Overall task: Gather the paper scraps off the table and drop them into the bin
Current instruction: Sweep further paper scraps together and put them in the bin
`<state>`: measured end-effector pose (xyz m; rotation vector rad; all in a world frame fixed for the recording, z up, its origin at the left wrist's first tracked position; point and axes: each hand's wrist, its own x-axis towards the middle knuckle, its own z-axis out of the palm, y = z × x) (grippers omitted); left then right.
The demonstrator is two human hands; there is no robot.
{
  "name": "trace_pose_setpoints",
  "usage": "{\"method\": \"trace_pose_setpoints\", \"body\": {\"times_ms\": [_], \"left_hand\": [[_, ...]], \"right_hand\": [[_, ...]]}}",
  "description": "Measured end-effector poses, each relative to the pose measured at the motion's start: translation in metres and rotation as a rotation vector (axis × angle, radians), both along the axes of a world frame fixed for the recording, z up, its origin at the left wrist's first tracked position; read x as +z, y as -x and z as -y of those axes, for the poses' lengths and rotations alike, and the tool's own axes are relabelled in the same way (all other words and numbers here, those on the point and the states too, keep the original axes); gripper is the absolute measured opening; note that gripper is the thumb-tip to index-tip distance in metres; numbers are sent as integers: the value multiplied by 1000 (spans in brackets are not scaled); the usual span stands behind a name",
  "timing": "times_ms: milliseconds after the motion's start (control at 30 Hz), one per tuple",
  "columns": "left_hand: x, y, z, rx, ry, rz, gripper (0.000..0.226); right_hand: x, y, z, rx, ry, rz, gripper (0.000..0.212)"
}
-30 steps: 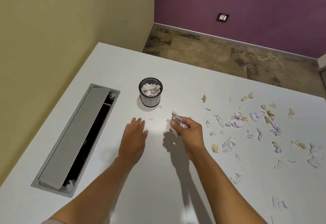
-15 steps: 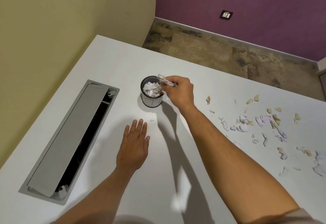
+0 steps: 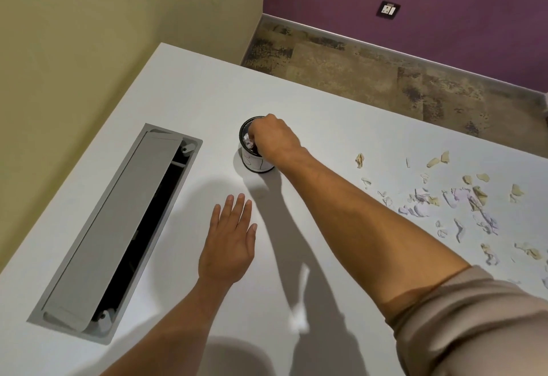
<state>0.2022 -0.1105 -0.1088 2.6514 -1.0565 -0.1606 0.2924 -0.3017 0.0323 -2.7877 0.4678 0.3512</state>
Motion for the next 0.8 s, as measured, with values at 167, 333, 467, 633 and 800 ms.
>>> {"method": "trace_pose_setpoints", "body": {"times_ms": [167, 333, 467, 633, 800], "left_hand": [[1, 0, -1, 4, -12, -13, 54], [4, 1, 0, 0, 0, -12, 53], [4, 0, 0, -1, -2, -14, 53], [2, 0, 0, 8, -9, -18, 54], [1, 0, 0, 1, -13, -6, 54]], "right_hand": [[11, -7, 10, 49, -26, -40, 38], [31, -8, 24, 100, -91, -88, 50], [36, -10, 25, 57, -116, 2, 31], [19, -14, 14, 18, -176, -43, 10], [-5, -23, 7, -5, -74, -81, 25]]}}
